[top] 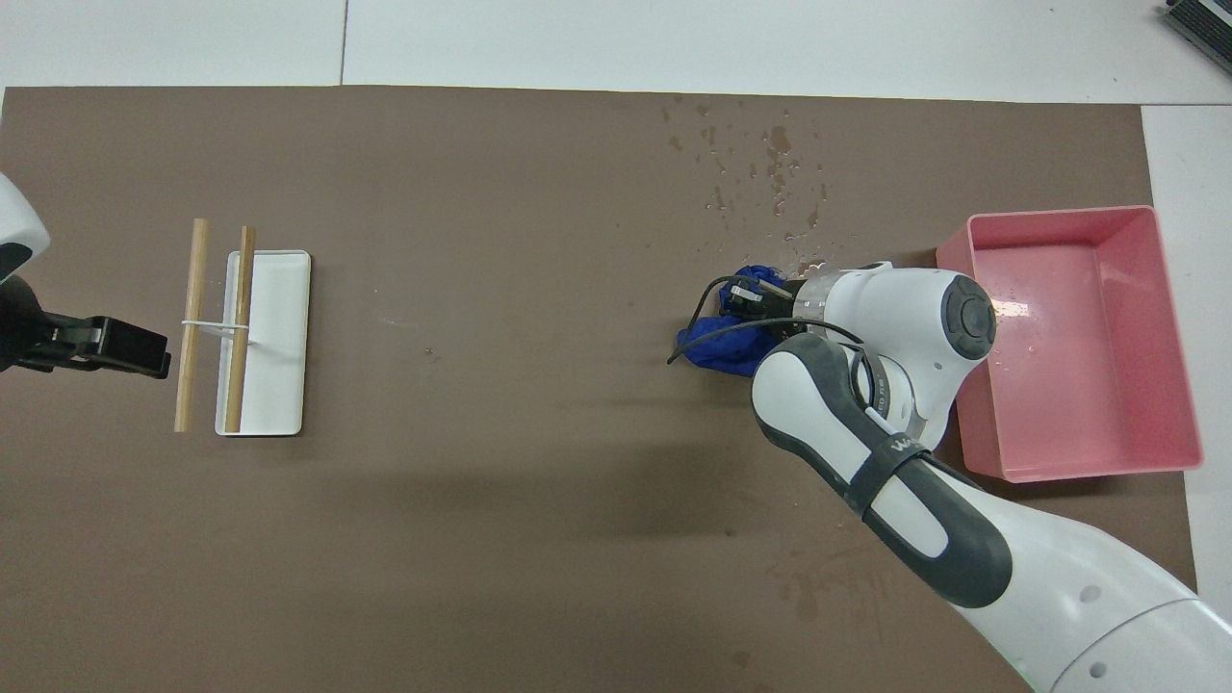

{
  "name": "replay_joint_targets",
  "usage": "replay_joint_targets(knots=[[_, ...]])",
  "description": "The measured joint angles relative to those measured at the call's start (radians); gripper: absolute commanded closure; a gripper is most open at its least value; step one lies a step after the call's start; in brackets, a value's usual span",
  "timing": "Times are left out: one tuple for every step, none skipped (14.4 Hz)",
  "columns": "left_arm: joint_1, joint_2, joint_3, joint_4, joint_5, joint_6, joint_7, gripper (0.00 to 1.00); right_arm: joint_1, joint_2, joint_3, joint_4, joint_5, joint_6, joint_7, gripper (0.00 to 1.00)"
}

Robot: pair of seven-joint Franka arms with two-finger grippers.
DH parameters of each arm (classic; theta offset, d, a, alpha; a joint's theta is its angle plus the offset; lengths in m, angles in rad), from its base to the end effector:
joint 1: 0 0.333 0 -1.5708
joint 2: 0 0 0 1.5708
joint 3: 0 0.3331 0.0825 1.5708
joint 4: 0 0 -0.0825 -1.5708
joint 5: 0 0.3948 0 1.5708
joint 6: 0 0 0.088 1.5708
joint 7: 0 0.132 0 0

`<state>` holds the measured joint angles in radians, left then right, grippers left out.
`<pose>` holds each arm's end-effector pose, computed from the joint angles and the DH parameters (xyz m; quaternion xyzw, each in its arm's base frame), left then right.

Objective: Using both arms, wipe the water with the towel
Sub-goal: 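Wipe the towel back and forth over the water with the right gripper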

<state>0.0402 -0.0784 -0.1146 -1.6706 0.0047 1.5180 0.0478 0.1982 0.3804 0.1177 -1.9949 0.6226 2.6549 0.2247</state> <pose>0.5292 -0.0411 0.6071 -0.9974 0.0606 0.0373 0.0073 0.6240 0.1908 0.2809 -0.9479 0.2117 -0.0711 0.2271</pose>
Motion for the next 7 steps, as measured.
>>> replay_joint_targets(knots=[[0.000, 0.000, 0.000, 0.000, 0.000, 0.000, 0.000, 0.00, -0.015, 0.004, -0.003, 0.001, -0.019, 0.000, -0.061, 1.00], [0.000, 0.000, 0.000, 0.000, 0.000, 0.000, 0.000, 0.00, -0.037, 0.010, -0.004, 0.001, -0.049, 0.000, -0.124, 1.00], [0.000, 0.000, 0.000, 0.000, 0.000, 0.000, 0.000, 0.00, -0.061, 0.016, -0.004, 0.004, -0.091, 0.000, -0.182, 1.00], [0.000, 0.000, 0.000, 0.000, 0.000, 0.000, 0.000, 0.00, -0.082, 0.018, -0.004, 0.009, -0.146, 0.000, -0.234, 1.00], [0.000, 0.000, 0.000, 0.000, 0.000, 0.000, 0.000, 0.00, -0.099, 0.019, -0.003, 0.012, -0.211, 0.000, -0.275, 1.00], [0.000, 0.000, 0.000, 0.000, 0.000, 0.000, 0.000, 0.00, -0.113, 0.020, -0.003, 0.017, -0.292, 0.000, -0.305, 1.00], [0.000, 0.000, 0.000, 0.000, 0.000, 0.000, 0.000, 0.00, -0.126, 0.021, -0.003, 0.021, -0.379, 0.000, -0.323, 1.00]])
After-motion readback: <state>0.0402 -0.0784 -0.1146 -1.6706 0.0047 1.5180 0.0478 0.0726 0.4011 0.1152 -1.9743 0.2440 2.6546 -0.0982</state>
